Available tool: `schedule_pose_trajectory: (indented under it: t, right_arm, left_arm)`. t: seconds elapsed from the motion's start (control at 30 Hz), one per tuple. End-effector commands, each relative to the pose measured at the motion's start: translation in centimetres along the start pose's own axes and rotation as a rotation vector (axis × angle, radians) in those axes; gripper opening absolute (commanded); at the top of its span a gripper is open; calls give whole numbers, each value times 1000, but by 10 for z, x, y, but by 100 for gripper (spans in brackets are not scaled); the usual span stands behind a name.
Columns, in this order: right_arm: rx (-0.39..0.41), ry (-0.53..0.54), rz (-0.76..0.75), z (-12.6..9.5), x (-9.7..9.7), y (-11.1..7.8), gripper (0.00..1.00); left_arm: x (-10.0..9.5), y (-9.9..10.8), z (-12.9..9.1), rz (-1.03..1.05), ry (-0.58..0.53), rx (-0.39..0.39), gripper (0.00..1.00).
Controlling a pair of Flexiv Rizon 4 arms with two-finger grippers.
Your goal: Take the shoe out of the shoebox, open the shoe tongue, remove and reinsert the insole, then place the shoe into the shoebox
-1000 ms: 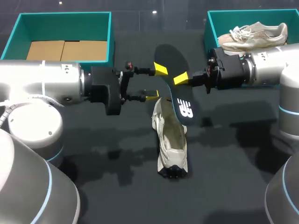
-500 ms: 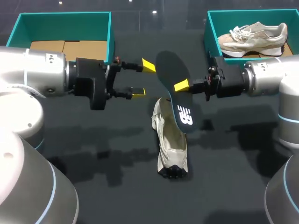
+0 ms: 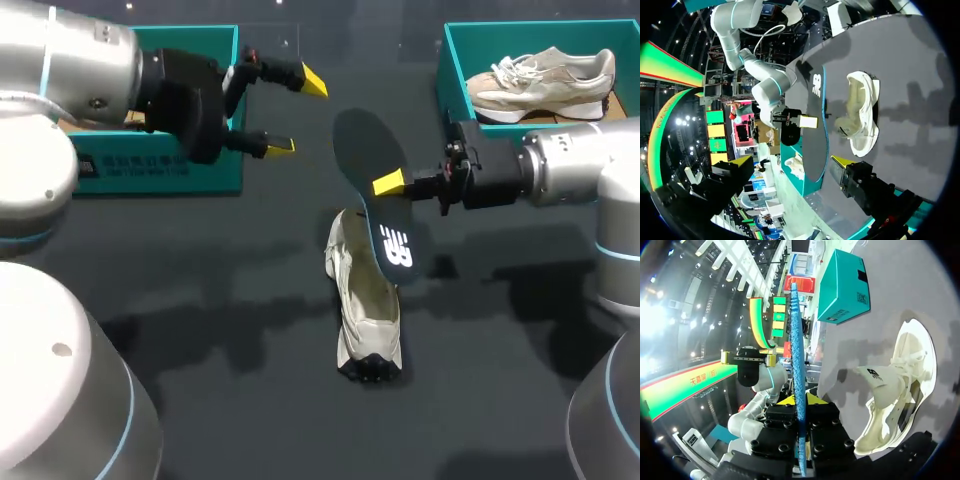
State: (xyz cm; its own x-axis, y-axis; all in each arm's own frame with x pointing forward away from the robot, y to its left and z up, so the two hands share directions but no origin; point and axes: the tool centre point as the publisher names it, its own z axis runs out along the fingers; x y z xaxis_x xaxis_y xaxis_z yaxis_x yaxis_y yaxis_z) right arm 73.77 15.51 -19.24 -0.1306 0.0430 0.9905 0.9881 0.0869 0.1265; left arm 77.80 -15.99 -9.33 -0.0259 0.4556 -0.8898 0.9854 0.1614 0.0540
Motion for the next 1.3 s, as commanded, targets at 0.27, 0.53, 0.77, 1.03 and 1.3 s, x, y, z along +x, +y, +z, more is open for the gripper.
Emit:
schedule_pose_trajectory:
  t: [0.27, 0.53, 0.77, 1.03, 1.3]
  right_arm:
    - [0, -3, 1, 1, 0, -1, 0]
    - [0, -3, 1, 1, 0, -1, 0]
    - [0, -3, 1, 1, 0, -1, 0]
    - [0, -3, 1, 1, 0, -1, 0]
    - [0, -3, 1, 1, 0, -1, 0]
  left_arm:
    - [-27, 22, 5, -16, 334, 32, 100]
    - [-62, 30, 29, -87, 593, 82, 100]
    - [-79, 30, 42, -79, 777, 112, 100]
    - [-81, 38, 66, -86, 967, 148, 100]
    - [-79, 46, 76, -73, 1140, 128, 100]
